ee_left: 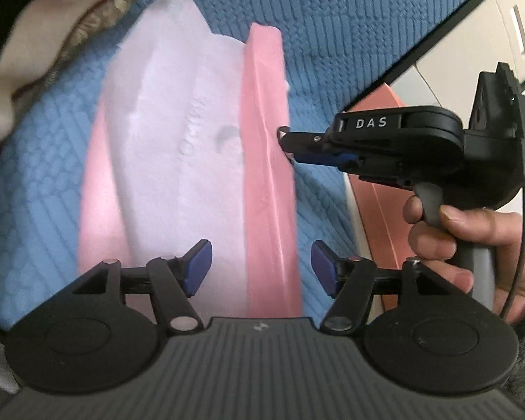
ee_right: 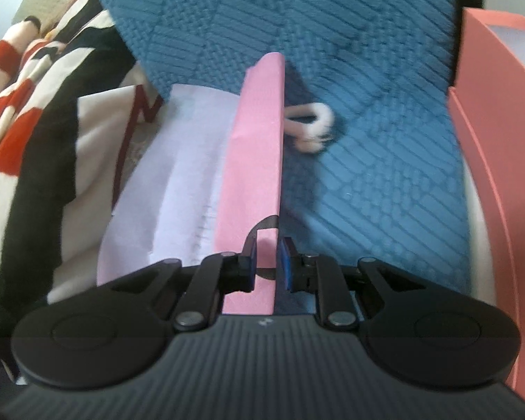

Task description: Organize objects

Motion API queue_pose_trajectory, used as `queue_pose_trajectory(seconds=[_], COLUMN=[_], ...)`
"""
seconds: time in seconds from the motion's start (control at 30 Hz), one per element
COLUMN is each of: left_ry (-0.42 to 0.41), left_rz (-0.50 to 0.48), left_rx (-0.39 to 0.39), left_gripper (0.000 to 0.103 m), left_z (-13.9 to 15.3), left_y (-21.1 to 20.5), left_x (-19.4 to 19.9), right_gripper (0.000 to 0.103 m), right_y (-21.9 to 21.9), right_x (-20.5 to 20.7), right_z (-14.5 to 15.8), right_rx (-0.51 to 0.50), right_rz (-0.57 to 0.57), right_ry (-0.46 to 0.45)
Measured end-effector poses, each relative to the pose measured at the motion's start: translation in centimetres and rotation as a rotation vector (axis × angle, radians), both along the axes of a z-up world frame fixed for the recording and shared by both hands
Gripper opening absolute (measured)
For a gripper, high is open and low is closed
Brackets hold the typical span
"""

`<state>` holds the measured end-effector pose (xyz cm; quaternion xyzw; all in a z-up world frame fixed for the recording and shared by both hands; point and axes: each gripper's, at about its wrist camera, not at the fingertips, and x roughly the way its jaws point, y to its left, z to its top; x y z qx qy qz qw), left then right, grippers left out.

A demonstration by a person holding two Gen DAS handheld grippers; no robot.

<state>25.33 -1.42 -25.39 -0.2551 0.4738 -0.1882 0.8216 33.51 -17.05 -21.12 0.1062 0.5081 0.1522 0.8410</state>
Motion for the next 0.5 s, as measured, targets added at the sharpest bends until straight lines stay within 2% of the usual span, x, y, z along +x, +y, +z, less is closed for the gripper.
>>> queue_pose_trajectory(seconds=[0.13, 0.2, 0.27, 0.37, 0.43, 0.5], left_ry=[0.011, 0.015, 0.017, 0.008, 0.003, -0.024], left_rz=[-0.02, -0.035, -0.037, -0.062, -0.086, -0.115], left_rx=[-0.016, -0.018, -0.001, 0.036, 0.055, 0.105], left_gripper=[0.067, 0.056, 0.037, 0.023, 0.019, 0.018], left_z=[-0.5, -0.7, -0.8, -0.7, -0.6, -0.5], left_y=[-1.3, -2.0, -2.5, -3.4, -4.1, -5.0], left_x=[0.3, 0.4, 0.4, 0.4, 0.3, 0.0], right_gripper=[0.02, 0.02, 0.02, 0.021, 0.026, 0.036], right_y=[-1.6, -2.2, -2.5, -2.9, -3.1, -3.2], right_x=[-0.6, -1.1, -1.4, -1.6, -1.8, -2.0], right_z=[-1.0, -1.3, -1.3, -0.5, 0.4, 1.0], right_rx=[0.019, 0.017, 0.022, 0.031, 0.038, 0.059], right_rz=[-0.016, -0.016, -0.01, 0.0, 0.01, 0.031], right_ry=[0.008, 0.005, 0.001, -0.028, -0.068, -0.096])
